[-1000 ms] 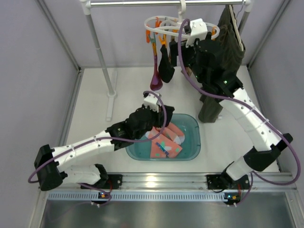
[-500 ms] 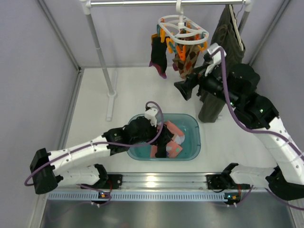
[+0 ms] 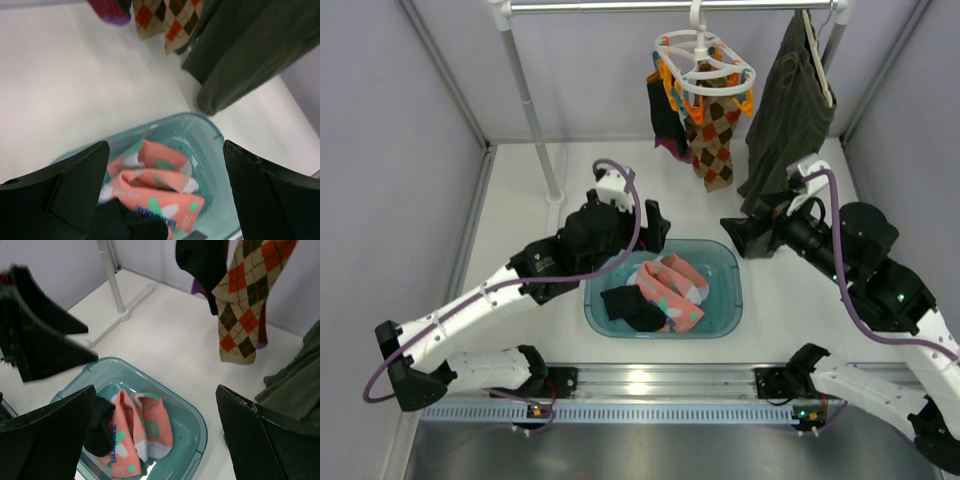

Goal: Remove the socks clipped to the hanger

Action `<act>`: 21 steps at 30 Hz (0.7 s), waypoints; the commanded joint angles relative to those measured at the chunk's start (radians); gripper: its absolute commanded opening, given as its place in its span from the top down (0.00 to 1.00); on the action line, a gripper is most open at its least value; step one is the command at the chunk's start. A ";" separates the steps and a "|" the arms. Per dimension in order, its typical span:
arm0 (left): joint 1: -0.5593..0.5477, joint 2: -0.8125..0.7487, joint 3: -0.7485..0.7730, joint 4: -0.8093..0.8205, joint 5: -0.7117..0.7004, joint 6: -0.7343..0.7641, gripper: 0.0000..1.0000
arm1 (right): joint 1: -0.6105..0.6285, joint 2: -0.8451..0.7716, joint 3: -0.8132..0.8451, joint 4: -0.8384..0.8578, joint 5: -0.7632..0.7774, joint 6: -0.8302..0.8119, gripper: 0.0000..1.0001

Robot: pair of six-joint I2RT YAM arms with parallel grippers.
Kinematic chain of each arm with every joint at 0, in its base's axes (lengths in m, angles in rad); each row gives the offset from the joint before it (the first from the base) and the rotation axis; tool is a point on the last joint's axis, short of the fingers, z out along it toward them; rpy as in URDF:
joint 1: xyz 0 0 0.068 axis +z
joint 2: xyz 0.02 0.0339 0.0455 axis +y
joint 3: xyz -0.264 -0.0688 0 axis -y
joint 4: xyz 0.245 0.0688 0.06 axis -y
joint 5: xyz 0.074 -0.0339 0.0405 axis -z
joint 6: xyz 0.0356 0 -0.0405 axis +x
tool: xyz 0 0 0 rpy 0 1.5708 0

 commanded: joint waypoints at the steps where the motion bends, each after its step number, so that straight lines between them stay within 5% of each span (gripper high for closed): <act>1: 0.138 0.125 0.114 0.078 0.076 0.082 0.01 | -0.016 -0.096 -0.099 0.073 0.097 0.055 0.00; 8: 0.432 0.358 0.223 0.469 0.531 0.142 0.01 | -0.016 -0.205 -0.200 0.118 -0.012 0.062 0.01; 12: 0.483 0.529 0.398 0.523 0.591 0.156 0.02 | -0.015 -0.233 -0.236 0.127 -0.058 0.057 0.01; 16: 0.498 0.667 0.513 0.523 0.631 0.144 0.15 | -0.016 -0.227 -0.262 0.144 -0.081 0.057 0.01; 18: 0.495 0.693 0.538 0.531 0.628 0.119 0.30 | -0.016 -0.222 -0.278 0.161 -0.084 0.060 0.01; 21: 0.495 0.725 0.560 0.551 0.592 0.099 0.32 | -0.015 -0.212 -0.300 0.199 -0.087 0.069 0.01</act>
